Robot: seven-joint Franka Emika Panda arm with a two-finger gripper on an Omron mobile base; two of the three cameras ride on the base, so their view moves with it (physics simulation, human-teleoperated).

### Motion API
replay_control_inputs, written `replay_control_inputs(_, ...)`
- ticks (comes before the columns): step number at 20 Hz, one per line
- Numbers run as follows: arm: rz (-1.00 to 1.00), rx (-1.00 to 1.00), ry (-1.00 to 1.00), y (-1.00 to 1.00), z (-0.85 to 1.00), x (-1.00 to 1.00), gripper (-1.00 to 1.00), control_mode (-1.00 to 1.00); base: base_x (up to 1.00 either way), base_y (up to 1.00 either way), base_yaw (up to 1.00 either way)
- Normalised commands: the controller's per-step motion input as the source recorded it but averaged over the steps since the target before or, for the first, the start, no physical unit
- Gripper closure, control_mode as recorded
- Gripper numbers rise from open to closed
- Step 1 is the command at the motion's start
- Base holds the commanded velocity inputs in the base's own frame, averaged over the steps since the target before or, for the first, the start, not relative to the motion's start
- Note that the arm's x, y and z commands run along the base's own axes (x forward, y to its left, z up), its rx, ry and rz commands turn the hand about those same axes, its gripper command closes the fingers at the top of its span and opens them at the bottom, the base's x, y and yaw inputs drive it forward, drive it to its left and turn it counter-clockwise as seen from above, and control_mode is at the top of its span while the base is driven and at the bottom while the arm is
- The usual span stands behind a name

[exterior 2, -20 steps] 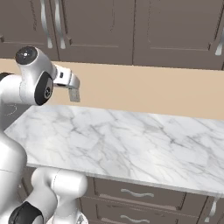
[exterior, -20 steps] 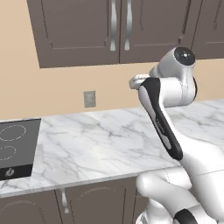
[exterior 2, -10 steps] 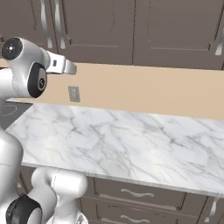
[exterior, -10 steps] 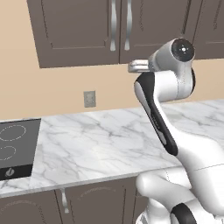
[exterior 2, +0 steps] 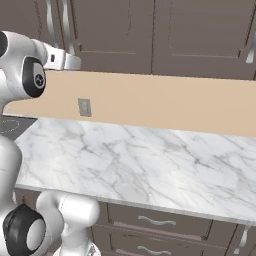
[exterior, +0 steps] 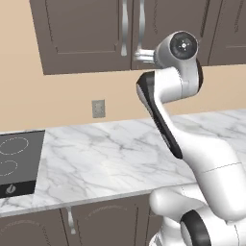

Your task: Get the candle and the liquor from the cabinet and move them to the dining counter.

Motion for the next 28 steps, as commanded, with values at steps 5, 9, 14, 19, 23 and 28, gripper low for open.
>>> replay_control_inputs(5,0.00,0.01,0.00,0.01,0.60,0.18,-1.00,-1.00,0.00,0.00,0.00)
replay_control_inputs(9,0.00,0.02,0.01,0.02,0.44,0.26,-1.00,-1.00,0.00,0.00,0.00)
replay_control_inputs(14,0.00,0.02,-0.03,0.01,0.12,0.33,-1.00,-1.00,0.00,0.00,0.00)
replay_control_inputs(19,0.00,0.04,0.01,0.00,-0.01,0.45,-1.00,-1.00,0.00,0.00,0.00)
replay_control_inputs(23,0.00,0.04,0.00,0.11,0.01,0.44,-1.00,-1.00,0.00,0.00,0.00)
replay_control_inputs(28,0.00,0.04,0.00,0.17,0.00,0.47,-1.00,-1.00,0.00,0.00,0.00)
